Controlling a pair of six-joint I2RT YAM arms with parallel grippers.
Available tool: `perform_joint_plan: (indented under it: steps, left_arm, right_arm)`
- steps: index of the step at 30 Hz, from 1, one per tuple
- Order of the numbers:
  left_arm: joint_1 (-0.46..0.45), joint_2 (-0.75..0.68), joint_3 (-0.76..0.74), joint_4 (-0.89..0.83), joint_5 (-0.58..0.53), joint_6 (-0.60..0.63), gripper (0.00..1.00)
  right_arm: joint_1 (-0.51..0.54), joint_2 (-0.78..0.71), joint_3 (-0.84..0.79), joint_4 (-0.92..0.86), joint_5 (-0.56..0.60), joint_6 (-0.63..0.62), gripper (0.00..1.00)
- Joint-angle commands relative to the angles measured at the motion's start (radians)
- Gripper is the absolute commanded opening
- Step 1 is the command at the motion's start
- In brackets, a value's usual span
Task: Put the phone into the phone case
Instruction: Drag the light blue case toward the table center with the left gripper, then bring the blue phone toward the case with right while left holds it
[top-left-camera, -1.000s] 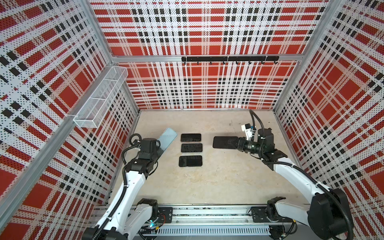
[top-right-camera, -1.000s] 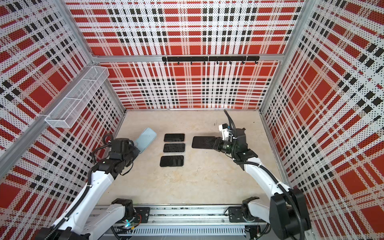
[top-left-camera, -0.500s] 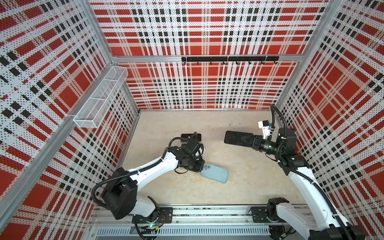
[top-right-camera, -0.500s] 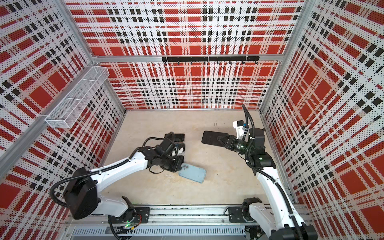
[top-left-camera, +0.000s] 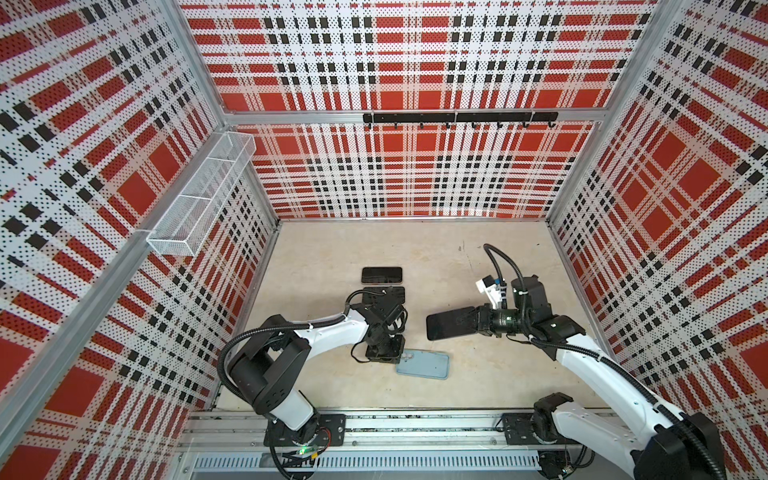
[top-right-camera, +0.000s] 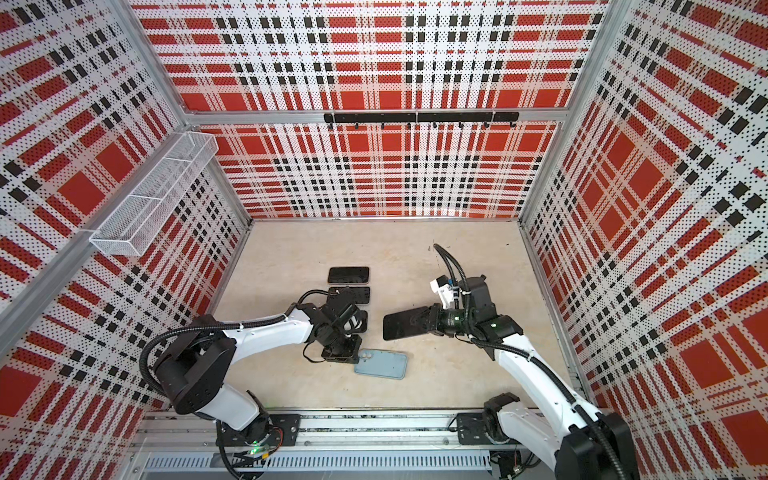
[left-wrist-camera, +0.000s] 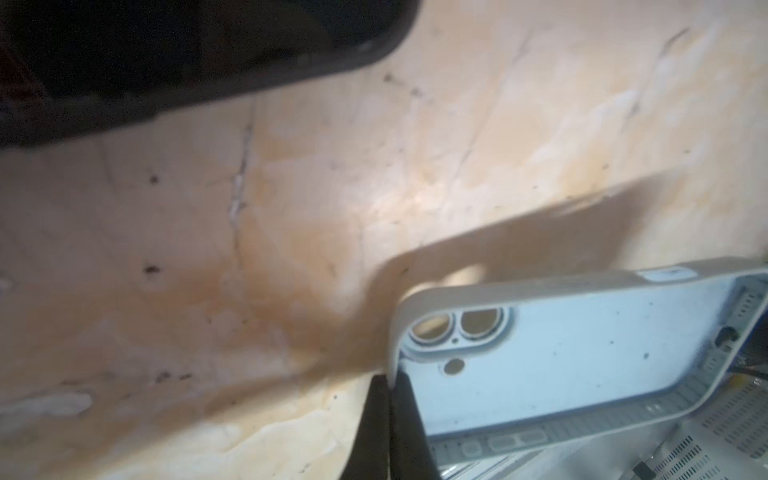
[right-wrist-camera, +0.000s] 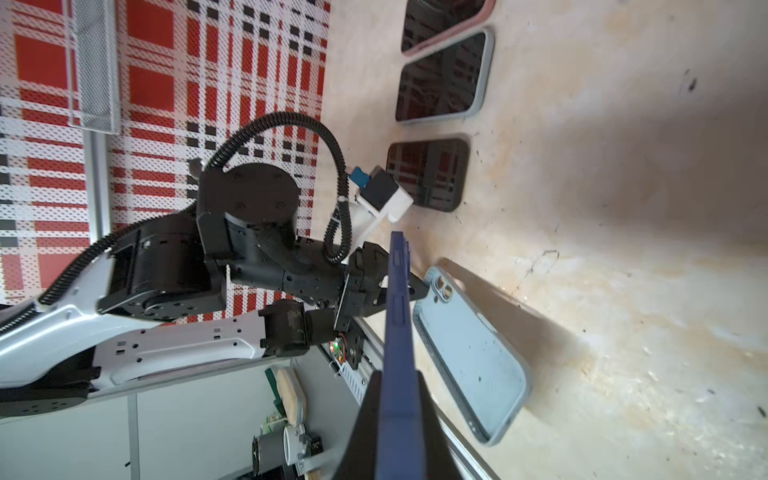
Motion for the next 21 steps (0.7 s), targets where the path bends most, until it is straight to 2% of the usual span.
perform_joint_plan:
  steps: [1, 8, 14, 21]
  left_arm:
    - [-0.001, -0.028, -0.03, 0.018, -0.061, -0.079, 0.0]
    - [0.012, -0.067, -0.066, 0.03, -0.111, -0.135, 0.12]
    - [0.069, -0.123, -0.094, 0.043, -0.131, -0.167, 0.13]
    - [0.138, -0.207, -0.155, 0.059, -0.171, -0.203, 0.14]
  right_arm:
    - [0.031, 0.013, -0.009, 0.064, 0.008, -0.008, 0.0]
    - [0.11, 0.092, -0.037, 0.144, 0.024, 0.052, 0.0]
    - [0.21, 0.153, -0.015, 0.17, 0.09, 0.077, 0.0]
    - [0.271, 0.222, -0.002, 0.272, 0.121, 0.131, 0.0]
